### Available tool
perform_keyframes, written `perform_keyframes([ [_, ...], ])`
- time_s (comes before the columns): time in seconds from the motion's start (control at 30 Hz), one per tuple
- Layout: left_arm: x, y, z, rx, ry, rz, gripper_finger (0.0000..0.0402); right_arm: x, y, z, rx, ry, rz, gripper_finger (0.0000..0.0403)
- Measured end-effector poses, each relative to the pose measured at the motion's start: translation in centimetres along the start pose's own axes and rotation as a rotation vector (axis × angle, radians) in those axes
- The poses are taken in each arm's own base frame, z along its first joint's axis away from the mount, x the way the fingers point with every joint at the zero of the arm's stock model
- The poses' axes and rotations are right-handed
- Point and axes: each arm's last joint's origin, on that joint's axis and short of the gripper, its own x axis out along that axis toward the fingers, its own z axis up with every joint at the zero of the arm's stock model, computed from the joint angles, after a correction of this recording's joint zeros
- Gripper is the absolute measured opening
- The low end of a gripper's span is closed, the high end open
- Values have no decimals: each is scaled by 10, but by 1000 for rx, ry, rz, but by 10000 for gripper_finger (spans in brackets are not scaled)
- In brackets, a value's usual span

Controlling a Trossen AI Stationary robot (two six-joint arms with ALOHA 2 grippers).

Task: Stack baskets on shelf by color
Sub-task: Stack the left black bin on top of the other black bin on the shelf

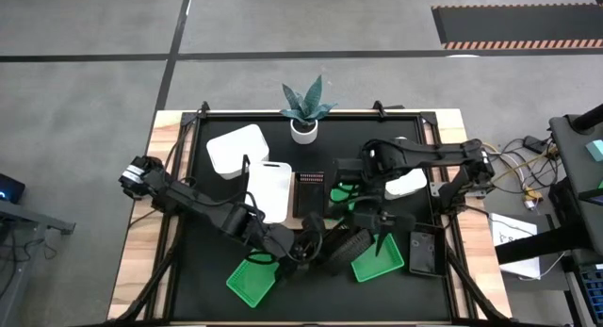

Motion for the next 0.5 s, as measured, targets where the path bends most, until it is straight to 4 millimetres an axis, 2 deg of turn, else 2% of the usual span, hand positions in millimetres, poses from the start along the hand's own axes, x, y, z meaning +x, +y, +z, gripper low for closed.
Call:
perform_keyframes([
  [0.3,0,-3,-7,-159,76,-35,1,-32,0,7,242,70,-248,195],
  [0.5,-9,-4,-18,-438,314,59,0,-61,22,8,438,108,-397,185],
])
